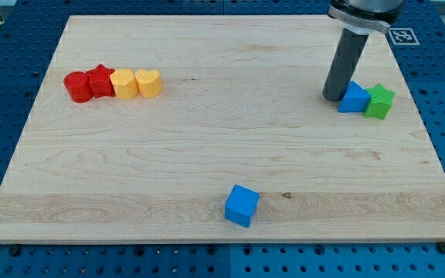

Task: Move your arm towards green circle

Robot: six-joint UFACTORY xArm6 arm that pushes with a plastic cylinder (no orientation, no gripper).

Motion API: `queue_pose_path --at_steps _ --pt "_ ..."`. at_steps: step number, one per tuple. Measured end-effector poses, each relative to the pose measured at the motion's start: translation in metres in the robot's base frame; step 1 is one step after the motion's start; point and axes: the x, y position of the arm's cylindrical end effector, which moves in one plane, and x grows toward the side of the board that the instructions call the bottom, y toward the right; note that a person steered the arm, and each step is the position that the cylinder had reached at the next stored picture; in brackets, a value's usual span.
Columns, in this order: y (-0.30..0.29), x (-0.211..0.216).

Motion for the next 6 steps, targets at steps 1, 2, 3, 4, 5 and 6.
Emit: queue_pose_path --at_steps 1,2,3,4,5,6 --pt "0.007 0.004" --pt "-0.016 -0.027" --pt "-0.025 -0.075" --pt "-0.018 -0.119" --pt "-0.008 -0.162" --pt "0.013 -0.200"
